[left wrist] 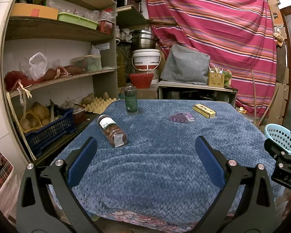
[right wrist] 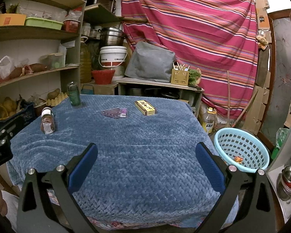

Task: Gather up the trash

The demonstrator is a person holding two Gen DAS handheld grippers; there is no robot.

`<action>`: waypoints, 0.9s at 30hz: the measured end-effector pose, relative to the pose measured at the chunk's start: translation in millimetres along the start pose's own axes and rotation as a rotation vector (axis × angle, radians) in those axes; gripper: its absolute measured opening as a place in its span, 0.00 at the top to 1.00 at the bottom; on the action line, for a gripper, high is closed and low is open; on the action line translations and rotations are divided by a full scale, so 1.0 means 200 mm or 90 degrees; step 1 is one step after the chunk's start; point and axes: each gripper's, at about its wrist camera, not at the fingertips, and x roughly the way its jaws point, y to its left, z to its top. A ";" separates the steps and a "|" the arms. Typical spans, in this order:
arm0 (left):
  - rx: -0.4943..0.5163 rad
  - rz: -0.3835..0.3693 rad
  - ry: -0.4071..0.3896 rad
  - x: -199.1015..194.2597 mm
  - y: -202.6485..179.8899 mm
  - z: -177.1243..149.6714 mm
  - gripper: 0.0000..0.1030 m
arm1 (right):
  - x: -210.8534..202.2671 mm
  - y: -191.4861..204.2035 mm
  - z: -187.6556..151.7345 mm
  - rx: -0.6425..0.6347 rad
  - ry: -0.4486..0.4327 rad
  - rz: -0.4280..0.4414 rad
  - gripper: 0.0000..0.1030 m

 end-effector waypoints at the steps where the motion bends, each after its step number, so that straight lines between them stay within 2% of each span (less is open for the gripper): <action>1: 0.000 0.000 0.000 0.00 0.00 0.00 0.05 | 0.00 0.00 0.00 0.000 0.000 0.000 0.04; 27: -0.002 0.002 -0.001 -0.01 0.00 0.00 0.05 | 0.00 -0.01 0.00 -0.001 0.000 0.002 0.04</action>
